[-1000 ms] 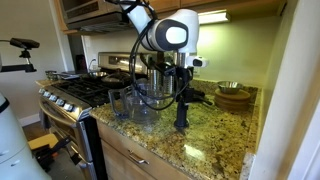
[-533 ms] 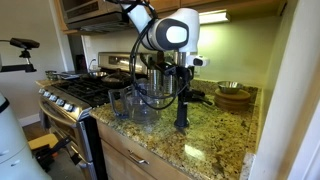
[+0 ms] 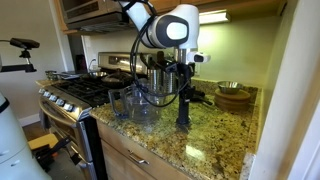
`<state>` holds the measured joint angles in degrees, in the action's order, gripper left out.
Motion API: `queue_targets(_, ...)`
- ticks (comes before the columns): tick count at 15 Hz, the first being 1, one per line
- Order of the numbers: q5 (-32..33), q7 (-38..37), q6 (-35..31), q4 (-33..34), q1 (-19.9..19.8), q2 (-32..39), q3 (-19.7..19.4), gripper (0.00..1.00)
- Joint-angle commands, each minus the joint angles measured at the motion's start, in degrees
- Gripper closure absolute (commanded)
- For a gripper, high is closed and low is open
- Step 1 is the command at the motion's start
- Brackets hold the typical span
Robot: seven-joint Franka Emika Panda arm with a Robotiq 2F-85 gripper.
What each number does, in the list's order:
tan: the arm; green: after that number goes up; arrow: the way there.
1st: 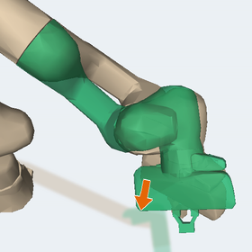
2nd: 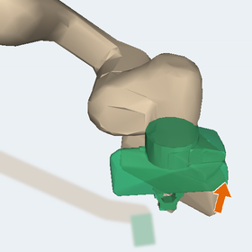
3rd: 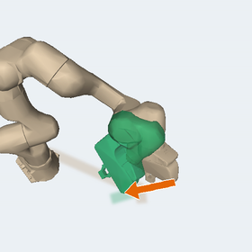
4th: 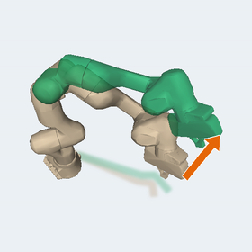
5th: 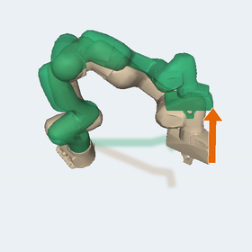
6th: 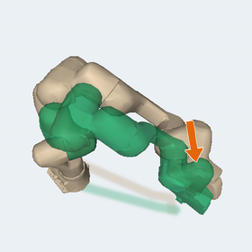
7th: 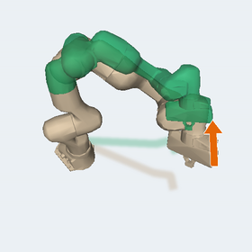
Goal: Put the blade in the food processor jar
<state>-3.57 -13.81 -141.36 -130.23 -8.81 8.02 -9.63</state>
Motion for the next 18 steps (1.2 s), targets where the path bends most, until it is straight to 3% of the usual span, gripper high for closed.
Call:
queue_targets(1, 3.77, -2.18, 3.6, -0.92, 0.34, -6.57, -0.94, 0.81)
queue_targets(11, 6.28, 0.83, 20.5, 1.93, 0.31, -22.28, 2.09, 0.81)
queue_targets(18, 5.22, 2.24, 28.23, 1.11, 3.74, -28.33, 8.43, 0.81)
